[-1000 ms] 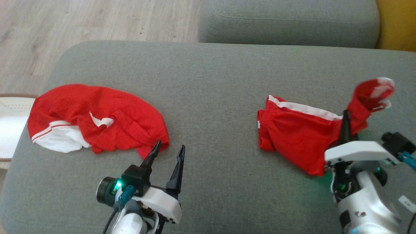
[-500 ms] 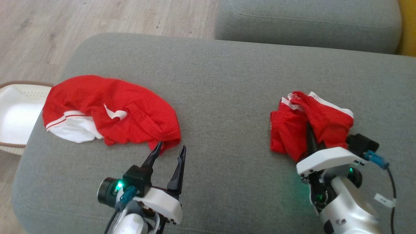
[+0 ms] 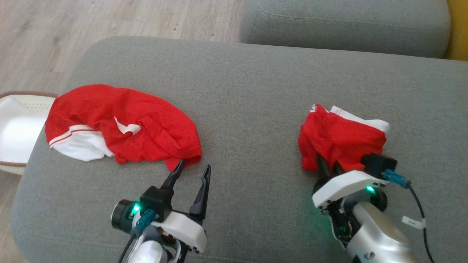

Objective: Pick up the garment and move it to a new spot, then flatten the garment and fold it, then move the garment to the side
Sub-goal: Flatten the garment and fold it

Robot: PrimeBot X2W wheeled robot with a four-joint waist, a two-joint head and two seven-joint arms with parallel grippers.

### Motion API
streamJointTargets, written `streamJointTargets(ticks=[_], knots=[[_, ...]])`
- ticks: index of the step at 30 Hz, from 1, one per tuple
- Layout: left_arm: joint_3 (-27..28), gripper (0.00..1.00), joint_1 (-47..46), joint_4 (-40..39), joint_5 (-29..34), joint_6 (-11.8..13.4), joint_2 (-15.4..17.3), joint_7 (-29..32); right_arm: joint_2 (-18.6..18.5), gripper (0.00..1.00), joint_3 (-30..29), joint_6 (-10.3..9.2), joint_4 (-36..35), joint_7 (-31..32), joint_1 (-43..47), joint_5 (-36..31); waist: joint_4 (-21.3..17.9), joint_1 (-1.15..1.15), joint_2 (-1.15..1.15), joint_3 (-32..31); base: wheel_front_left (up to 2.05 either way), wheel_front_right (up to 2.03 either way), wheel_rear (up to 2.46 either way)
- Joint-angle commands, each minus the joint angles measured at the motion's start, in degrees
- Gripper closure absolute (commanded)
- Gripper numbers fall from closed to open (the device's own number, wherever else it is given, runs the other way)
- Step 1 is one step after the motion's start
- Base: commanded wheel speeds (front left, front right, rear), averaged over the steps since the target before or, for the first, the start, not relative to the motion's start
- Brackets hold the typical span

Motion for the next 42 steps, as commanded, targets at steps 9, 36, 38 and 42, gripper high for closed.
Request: streamJointTargets(ticks=[9,36,38,42], knots=[[1.3,0.0,-2.2,-1.6,-0.5,0.3,0.0,-0.7,0.3,0.0,10.5,-0.03,-2.6,0.9,-3.4,1.7,0.2,0.0,0.0,0.4,0.0,0.0,0.0],[5.3,0.0,-2.2,-8.4,-1.3,1.6,0.0,-0.7,-4.4,0.0,8.5,-0.03,-10.6,-0.4,-2.9,-10.7,-8.5,0.0,0.0,-2.4,0.0,0.0,0.0],[6.1,0.0,-2.3,-10.1,-1.4,1.9,0.0,-0.7,-5.3,0.0,2.5,-0.03,-15.4,-0.5,-1.2,-17.2,-9.4,0.0,0.0,-2.4,0.0,0.0,0.0],[7.1,0.0,-2.3,-12.8,-1.2,2.3,0.0,-0.7,-3.7,0.0,-9.9,-0.03,-27.2,-0.5,6.6,-28.1,-10.8,0.0,0.0,-2.4,0.0,0.0,0.0]])
